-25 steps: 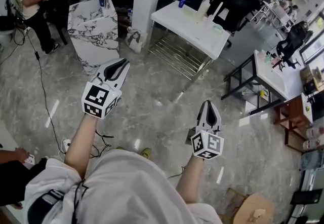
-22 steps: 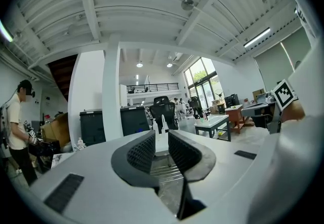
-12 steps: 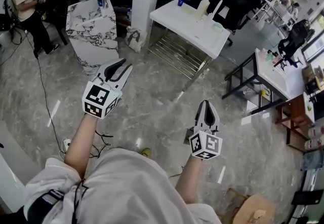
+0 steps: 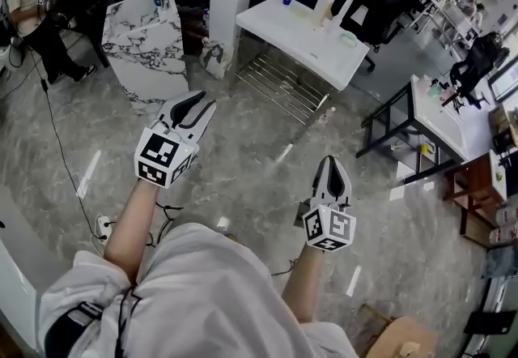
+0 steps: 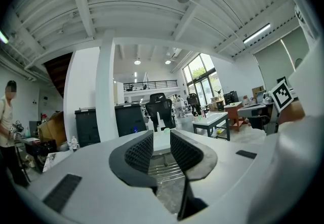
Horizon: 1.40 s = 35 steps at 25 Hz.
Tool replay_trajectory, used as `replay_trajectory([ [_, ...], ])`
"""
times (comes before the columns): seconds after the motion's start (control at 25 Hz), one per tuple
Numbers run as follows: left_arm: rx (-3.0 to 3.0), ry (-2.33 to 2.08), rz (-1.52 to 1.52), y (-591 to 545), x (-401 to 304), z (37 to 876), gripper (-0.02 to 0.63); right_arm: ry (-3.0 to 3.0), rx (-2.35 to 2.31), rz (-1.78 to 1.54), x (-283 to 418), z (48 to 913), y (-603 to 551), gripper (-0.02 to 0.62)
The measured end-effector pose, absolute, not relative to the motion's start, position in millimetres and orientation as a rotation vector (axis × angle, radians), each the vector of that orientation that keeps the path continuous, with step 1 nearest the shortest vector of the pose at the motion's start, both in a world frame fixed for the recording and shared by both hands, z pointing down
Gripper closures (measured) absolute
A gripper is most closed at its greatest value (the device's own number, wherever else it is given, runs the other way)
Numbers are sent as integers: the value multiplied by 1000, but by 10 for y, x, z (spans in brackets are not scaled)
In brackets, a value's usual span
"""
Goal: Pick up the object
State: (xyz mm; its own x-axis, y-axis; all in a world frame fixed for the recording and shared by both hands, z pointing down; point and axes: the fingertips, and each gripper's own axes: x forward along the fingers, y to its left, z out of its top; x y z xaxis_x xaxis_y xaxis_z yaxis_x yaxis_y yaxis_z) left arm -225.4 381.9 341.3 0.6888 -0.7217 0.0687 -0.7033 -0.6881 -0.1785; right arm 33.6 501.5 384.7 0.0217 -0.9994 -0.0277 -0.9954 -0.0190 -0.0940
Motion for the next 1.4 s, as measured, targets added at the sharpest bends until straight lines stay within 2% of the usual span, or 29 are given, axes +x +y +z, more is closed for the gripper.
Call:
replay_trajectory([
  [0.36, -2757, 1202, -188, 3406, -1989, 3470, 508, 2151, -2170, -49, 627, 3898, 4581, 591],
  [0.72, -2800, 1188, -206, 2515, -1646, 3614, 508, 2171, -2202, -78, 917, 3965, 3763, 591],
  [1.4, -2863, 1135, -265, -22, -1501, 3631, 508, 2146, -2243, -126, 1008, 3914, 1242, 591],
])
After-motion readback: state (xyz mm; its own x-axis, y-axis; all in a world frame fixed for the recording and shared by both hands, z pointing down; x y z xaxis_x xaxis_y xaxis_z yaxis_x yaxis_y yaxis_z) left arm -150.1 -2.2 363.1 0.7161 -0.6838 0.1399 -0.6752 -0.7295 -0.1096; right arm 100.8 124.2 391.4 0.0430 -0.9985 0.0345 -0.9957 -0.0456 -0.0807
